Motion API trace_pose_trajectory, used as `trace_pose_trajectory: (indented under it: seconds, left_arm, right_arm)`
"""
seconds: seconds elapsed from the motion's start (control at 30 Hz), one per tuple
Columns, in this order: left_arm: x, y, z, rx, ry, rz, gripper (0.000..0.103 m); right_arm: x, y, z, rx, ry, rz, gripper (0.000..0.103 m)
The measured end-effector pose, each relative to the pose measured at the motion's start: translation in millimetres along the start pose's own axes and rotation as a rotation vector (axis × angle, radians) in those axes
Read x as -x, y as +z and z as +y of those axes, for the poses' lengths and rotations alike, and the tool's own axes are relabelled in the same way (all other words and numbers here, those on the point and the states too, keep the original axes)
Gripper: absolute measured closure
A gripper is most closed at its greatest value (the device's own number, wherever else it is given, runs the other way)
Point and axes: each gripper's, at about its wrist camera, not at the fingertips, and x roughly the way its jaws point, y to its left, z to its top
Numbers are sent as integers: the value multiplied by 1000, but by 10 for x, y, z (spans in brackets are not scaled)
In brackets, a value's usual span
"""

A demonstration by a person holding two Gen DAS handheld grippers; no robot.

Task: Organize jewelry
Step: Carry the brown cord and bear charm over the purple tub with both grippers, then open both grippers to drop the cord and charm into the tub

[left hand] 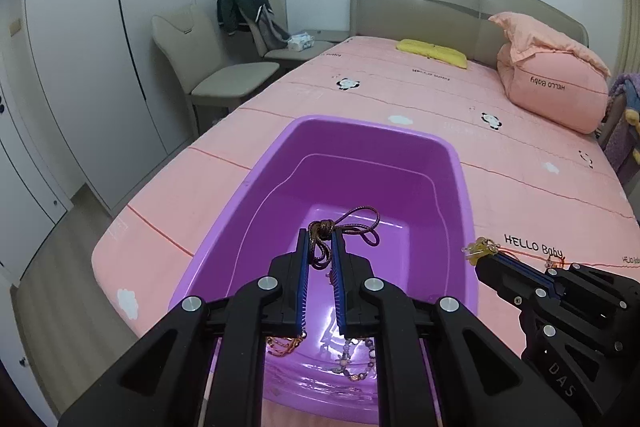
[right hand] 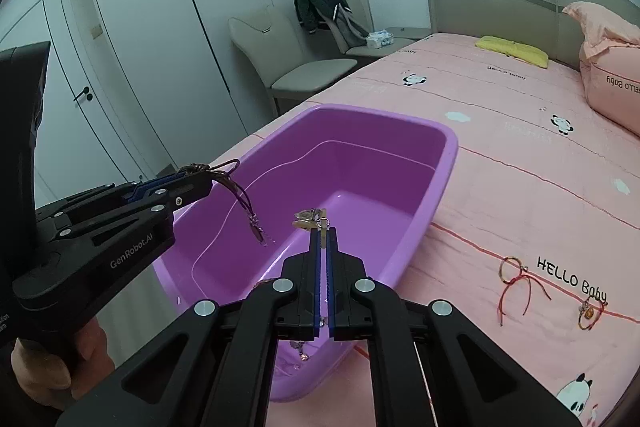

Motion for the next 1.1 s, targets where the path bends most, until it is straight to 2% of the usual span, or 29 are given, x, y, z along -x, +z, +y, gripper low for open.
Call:
trace_pose_trajectory:
  seconds: [0.23,0.47,0.77,0.8,0.83,0.87,0.9,0.93,1.0,1.1]
  left_arm:
    - [-367,-155,219,45,36,111,91]
    - [-578,-213,271,59,48,196,90]
    - [-656,-284,287,75,67,238,85]
    - [-662,-279,281,76,71,242,78]
    - [-662,-280,276,76,73,244,72]
    - [-650,-280,270,77,78,243,58]
    - [-632,-279,267,78,84,238,46]
    - [-614,-277,267,77,88,230,43]
    - [-578,-270,271,81,100,225,28]
    - [-543,-260,303,101,108,219,21]
  right_arm:
    - [-313,29,123,-5,8,84,101]
    - [-625,-15,95,-21,-4,193,101]
    - [-722,-28,59,-23,-21,235,100]
    - [-721,-22,46,-25,-25,235,100]
    - [-727,-13,34,-28,-34,234,93]
    - [-719,-7,17,-31,-41,230,86]
    - [-714,-4,7,-36,-43,224,67]
    - [-688,-2,-6,-41,-41,212,56]
    - [-647,-3,-27,-38,-51,201,55]
    - [-611,-1,-51,-37,-58,193,51]
